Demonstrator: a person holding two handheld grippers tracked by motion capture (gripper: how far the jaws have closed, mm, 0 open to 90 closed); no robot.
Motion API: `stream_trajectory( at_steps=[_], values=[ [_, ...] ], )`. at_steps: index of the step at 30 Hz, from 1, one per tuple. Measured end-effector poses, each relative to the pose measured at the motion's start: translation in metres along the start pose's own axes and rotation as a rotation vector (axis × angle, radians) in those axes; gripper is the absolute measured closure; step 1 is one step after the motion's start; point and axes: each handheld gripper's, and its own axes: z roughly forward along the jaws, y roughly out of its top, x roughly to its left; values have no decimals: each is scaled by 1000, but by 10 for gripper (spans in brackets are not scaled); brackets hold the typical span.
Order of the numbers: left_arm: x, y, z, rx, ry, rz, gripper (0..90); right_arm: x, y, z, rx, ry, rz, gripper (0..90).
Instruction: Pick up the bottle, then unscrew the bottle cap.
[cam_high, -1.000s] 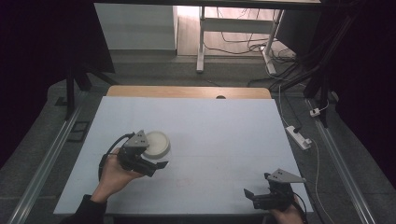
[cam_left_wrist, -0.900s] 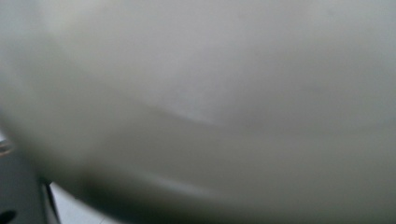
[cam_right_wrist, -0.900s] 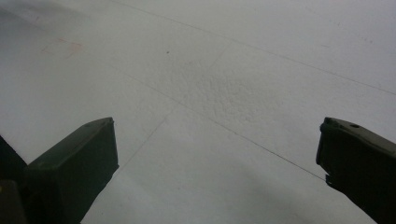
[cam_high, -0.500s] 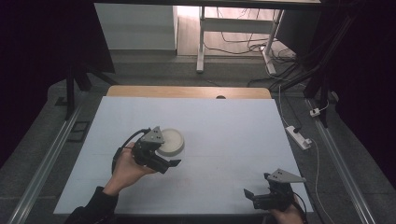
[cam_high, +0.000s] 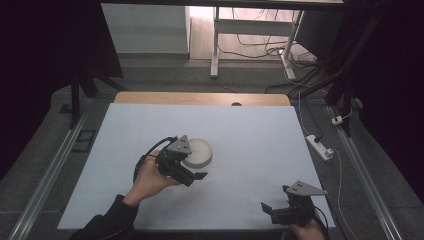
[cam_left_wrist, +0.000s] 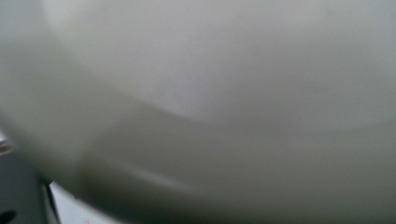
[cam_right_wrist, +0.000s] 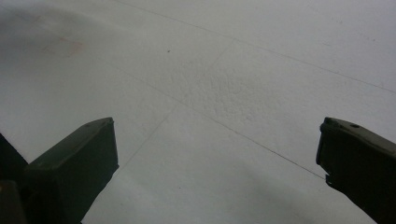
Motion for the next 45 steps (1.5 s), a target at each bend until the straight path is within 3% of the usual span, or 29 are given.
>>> stream_trajectory(
  at_steps=[16, 22, 28, 37, 45],
  values=[
    [0, -4, 2, 4, 5, -5, 75, 2, 1, -1, 0, 0, -11, 0],
    [-1, -6, 9, 13, 6, -11, 75, 6, 8, -4, -34, 17, -28, 0],
    [-2, -7, 11, 12, -8, -14, 75, 15, 15, -2, -50, 49, -65, 0],
    [-3, -11, 15, 11, 0, -19, 75, 33, 33, 6, -102, 139, -118, 0],
    [-5, -12, 15, 0, 8, -18, 75, 44, 53, 15, -141, 200, -131, 0]
  ],
)
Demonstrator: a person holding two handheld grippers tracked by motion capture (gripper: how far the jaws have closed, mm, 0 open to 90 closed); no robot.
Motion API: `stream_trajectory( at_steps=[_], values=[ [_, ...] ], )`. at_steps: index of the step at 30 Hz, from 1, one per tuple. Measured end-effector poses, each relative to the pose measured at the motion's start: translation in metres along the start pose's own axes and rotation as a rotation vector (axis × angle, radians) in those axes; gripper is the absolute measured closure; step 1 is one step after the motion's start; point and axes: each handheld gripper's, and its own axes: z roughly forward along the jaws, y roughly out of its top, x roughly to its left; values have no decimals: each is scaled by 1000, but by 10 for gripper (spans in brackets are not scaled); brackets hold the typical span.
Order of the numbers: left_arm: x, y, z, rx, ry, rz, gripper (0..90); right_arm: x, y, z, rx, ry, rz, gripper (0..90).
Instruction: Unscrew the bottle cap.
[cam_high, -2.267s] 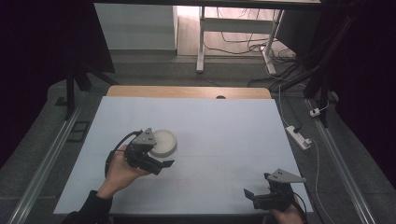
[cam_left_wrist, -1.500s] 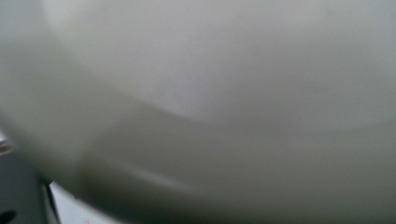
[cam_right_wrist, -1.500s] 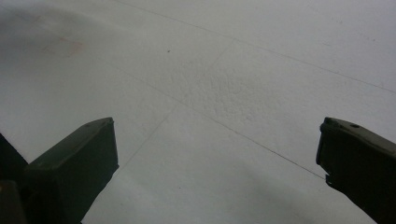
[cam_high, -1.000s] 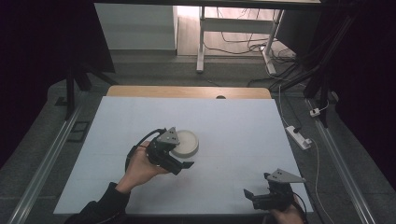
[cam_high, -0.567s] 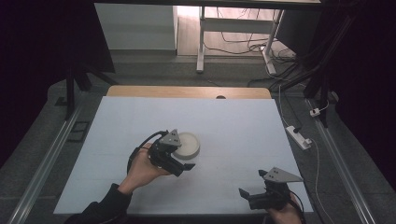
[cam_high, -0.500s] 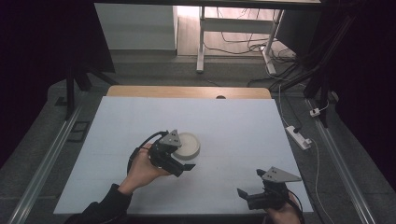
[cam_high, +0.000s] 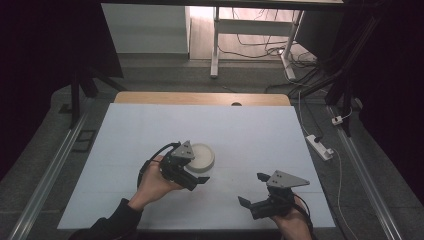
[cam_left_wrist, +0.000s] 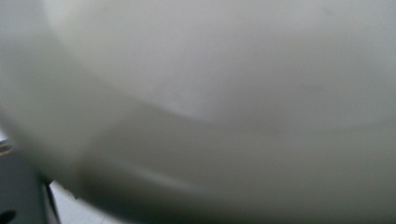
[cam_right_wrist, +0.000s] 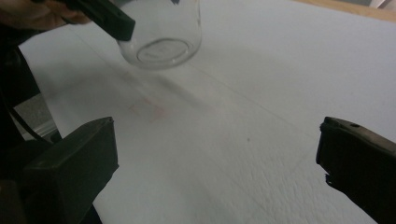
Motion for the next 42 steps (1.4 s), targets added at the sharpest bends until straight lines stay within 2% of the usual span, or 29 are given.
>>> stream_trajectory(
  at_steps=[3, 6, 15, 27, 33, 42],
  values=[
    [0, 0, 0, -5, 0, 1, 75, 3, 8, 4, -27, 24, 4, 0],
    [-1, -1, 2, -3, 0, 5, 75, 5, 17, 9, -30, 48, -5, 0],
    [-3, -2, 4, 3, -1, 17, 75, 13, 39, 29, -32, 44, -46, 0],
    [-7, -3, 10, 11, -8, 27, 76, 22, 74, 54, -43, 91, -77, 0],
    [-7, -3, 10, 9, -3, 21, 76, 28, 84, 71, -39, 89, -101, 0],
    [-8, -3, 11, 9, -7, 19, 76, 32, 94, 88, -40, 130, -95, 1]
  ],
)
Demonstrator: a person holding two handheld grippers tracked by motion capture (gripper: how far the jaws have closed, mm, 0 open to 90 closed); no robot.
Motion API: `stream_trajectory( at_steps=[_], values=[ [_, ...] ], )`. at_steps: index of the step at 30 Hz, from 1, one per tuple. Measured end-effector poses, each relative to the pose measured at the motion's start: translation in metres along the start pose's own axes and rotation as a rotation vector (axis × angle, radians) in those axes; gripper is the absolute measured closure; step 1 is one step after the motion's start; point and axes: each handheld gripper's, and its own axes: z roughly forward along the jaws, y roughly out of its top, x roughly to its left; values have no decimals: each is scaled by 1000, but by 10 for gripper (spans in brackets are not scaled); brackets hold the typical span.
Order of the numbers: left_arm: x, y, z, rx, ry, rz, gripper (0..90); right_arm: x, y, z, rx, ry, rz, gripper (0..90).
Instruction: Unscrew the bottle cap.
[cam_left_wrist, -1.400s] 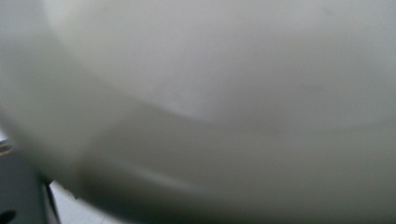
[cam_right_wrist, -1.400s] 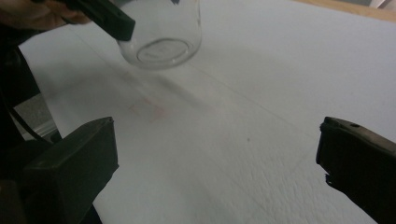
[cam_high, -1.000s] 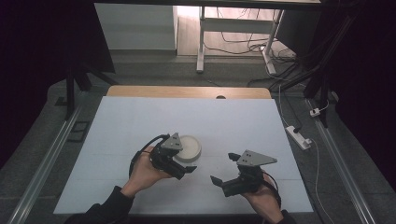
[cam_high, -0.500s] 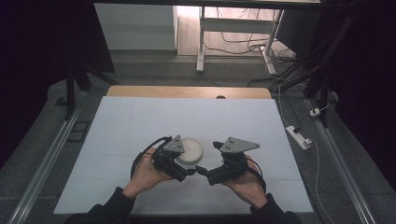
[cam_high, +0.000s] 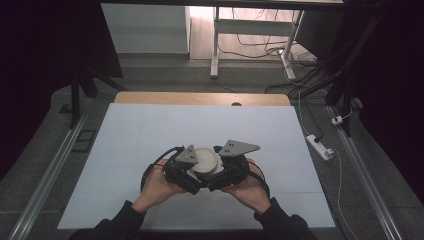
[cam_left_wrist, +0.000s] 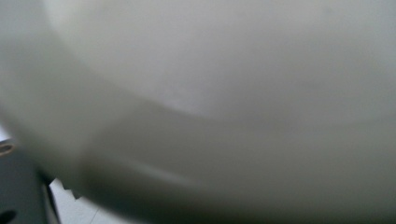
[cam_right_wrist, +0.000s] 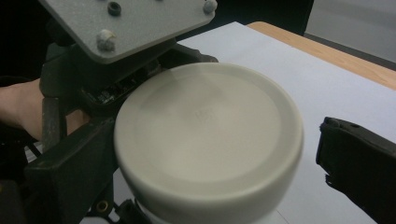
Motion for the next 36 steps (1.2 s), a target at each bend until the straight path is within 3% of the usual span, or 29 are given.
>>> stream_trajectory(
  at_steps=[4, 15, 22, 25, 27, 28, 32, 36],
  values=[
    [0, 0, 0, -1, -5, -1, 75, 0, 0, 4, 0, 29, 5, 58],
    [5, 0, -2, 6, -40, 13, 76, -3, -3, 2, -15, 60, -27, 73],
    [9, -1, -4, -5, -86, 6, 76, -12, -4, -2, -14, 139, -61, 93],
    [16, -6, -5, -19, -55, -38, 76, -17, -3, -9, -41, 148, -55, 211],
    [20, -7, -8, -30, -44, -49, 76, -22, 1, -16, -65, 147, -7, 302],
    [19, -6, -8, -35, -40, -47, 76, -23, 2, -16, -61, 135, 8, 251],
    [12, -1, -9, -36, -41, -22, 76, -15, 3, -8, -43, 105, -12, 81],
    [5, 2, -7, -10, -44, 11, 76, -5, 3, 2, -13, 70, -54, 33]
  ],
)
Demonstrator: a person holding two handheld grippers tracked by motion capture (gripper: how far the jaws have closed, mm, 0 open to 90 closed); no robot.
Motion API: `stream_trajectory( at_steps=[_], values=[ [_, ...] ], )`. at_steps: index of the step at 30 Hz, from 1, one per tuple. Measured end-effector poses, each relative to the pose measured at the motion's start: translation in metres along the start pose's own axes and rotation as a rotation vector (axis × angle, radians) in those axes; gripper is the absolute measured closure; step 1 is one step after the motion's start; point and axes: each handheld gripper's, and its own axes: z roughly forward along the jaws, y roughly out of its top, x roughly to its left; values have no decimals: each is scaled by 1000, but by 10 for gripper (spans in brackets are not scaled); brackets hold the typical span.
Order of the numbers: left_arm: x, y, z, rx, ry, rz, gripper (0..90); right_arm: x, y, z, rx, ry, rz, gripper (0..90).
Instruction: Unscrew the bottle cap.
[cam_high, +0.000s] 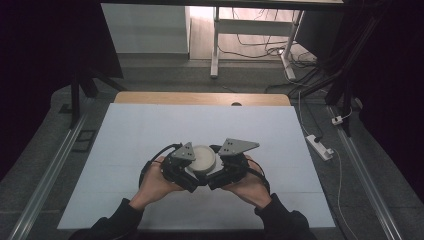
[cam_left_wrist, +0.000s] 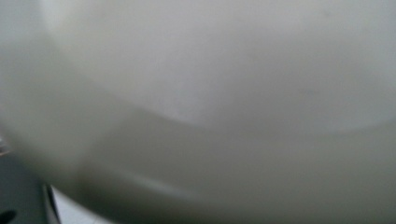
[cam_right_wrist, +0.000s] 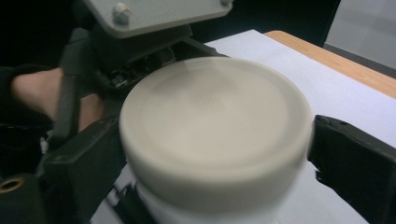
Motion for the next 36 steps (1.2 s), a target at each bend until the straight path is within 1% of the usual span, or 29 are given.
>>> stream_trajectory(
  at_steps=[3, 5, 8, 12, 15, 19, 21, 23, 28, 31, 33, 35, 36],
  values=[
    [-3, 1, 1, 5, 2, 5, 76, 1, 0, 3, 0, 0, 4, 33],
    [-3, 2, 1, 3, 3, 5, 76, 2, 0, 3, -7, 9, 12, 58],
    [-3, 2, 2, 7, 1, 6, 76, 2, 0, 4, -9, 8, 8, 63],
    [-3, 1, 4, 23, -12, 27, 76, 1, -2, 4, 1, 15, -6, 66],
    [-2, 1, 5, 19, -36, 33, 76, -1, -3, 4, 1, 35, -15, 68],
    [-2, 1, 5, 23, -58, 59, 76, -4, -5, 3, -8, 82, -27, 69],
    [-2, 1, 5, 20, -74, 66, 76, -5, -6, 2, -13, 105, -40, 70],
    [-1, 1, 5, 22, -85, 75, 76, -7, -6, 2, -18, 126, -42, 70],
    [0, -1, 7, 22, -120, 82, 76, -12, -9, 3, -23, 180, -47, 71],
    [0, -1, 7, 20, -148, 97, 77, -14, -10, 2, -29, 218, -51, 71],
    [0, -1, 7, 17, -169, 106, 76, -16, -11, 2, -32, 250, -56, 72],
    [-1, -1, 7, 19, -172, 106, 76, -17, -11, 2, -31, 275, -58, 71],
    [-1, -1, 8, 22, -165, 105, 76, -17, -11, 2, -27, 275, -59, 70]
  ],
)
